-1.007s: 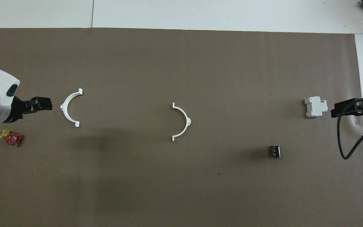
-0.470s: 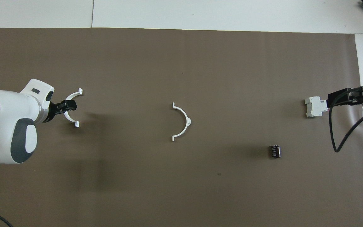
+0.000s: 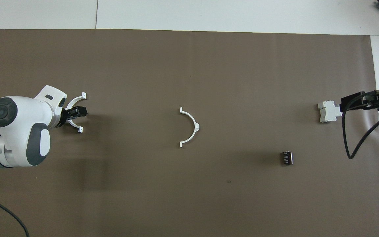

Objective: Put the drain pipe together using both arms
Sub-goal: 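Reach the left gripper to the other white clamp half and grasp it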

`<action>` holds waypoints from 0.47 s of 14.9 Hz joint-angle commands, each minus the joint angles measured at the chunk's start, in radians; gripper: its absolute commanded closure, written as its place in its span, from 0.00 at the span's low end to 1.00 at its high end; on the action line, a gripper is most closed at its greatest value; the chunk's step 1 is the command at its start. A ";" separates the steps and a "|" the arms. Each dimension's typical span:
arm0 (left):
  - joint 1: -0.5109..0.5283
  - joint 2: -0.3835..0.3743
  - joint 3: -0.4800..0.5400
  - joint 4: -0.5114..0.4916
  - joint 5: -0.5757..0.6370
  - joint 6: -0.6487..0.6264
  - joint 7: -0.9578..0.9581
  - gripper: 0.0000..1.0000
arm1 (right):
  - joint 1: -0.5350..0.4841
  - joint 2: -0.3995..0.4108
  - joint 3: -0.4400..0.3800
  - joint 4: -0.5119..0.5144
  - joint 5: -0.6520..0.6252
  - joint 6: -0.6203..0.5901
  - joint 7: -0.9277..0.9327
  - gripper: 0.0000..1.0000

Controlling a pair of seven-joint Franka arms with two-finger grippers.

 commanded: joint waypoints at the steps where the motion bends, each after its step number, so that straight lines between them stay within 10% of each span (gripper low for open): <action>1: 0.002 -0.004 0.007 0.008 -0.005 0.005 0.076 0.00 | 0.008 -0.009 -0.002 0.018 -0.025 -0.039 -0.034 0.00; 7: 0.000 -0.007 0.007 0.060 -0.005 -0.058 0.082 0.00 | 0.010 0.006 0.013 0.126 -0.039 -0.189 -0.066 0.00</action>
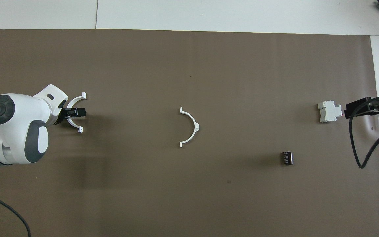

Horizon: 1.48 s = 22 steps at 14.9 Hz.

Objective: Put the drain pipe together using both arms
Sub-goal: 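Reach the left gripper to the other white clamp half and grasp it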

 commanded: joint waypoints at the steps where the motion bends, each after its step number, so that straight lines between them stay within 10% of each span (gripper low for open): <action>1: 0.006 -0.006 0.004 0.024 -0.003 -0.038 0.033 0.00 | 0.002 0.008 0.006 0.080 -0.021 -0.080 -0.027 0.00; 22: 0.009 0.031 0.002 0.040 -0.005 0.028 -0.046 0.00 | -0.005 -0.018 0.006 0.034 -0.009 -0.072 -0.039 0.00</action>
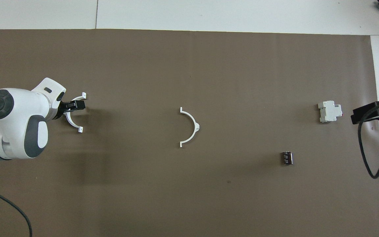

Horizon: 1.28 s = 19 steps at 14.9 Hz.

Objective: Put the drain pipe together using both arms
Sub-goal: 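Reach the left gripper to the other white clamp half and grasp it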

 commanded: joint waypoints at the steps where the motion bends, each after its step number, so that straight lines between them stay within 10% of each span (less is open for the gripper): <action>1: 0.007 0.007 0.002 0.001 -0.005 0.017 0.036 0.00 | -0.010 -0.015 0.004 -0.015 -0.008 -0.005 -0.027 0.00; 9: 0.005 0.006 0.002 -0.005 -0.005 0.018 0.047 0.03 | -0.010 -0.015 0.004 -0.015 -0.008 -0.005 -0.027 0.00; 14: 0.005 0.006 0.002 -0.011 -0.005 0.021 0.051 0.39 | -0.010 -0.015 0.004 -0.015 -0.008 -0.005 -0.027 0.00; 18: 0.005 0.003 0.002 -0.011 -0.005 0.020 0.051 1.00 | -0.010 -0.015 0.004 -0.015 -0.008 -0.005 -0.027 0.00; 19: 0.004 0.003 0.002 -0.011 -0.005 0.018 0.051 1.00 | -0.010 -0.015 0.004 -0.015 -0.008 -0.005 -0.027 0.00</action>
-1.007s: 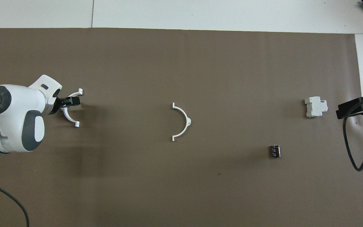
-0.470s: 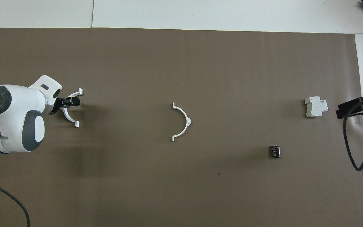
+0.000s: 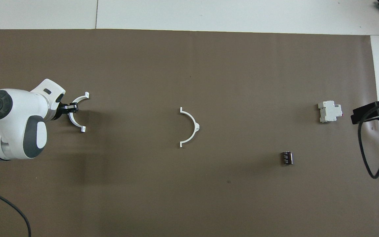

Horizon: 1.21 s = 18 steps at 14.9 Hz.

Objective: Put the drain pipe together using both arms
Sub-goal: 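Reach the left gripper to the other white clamp half and grasp it, then carry the clamp half with the left gripper toward the placed half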

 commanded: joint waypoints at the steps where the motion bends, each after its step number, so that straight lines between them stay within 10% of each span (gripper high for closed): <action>1: 0.002 0.001 0.000 -0.005 -0.005 0.011 0.017 1.00 | -0.010 -0.015 0.004 -0.015 -0.008 -0.005 -0.027 0.00; 18: -0.340 -0.020 -0.002 0.121 -0.005 -0.226 -0.381 1.00 | -0.014 -0.015 0.003 -0.016 0.033 0.025 -0.025 0.00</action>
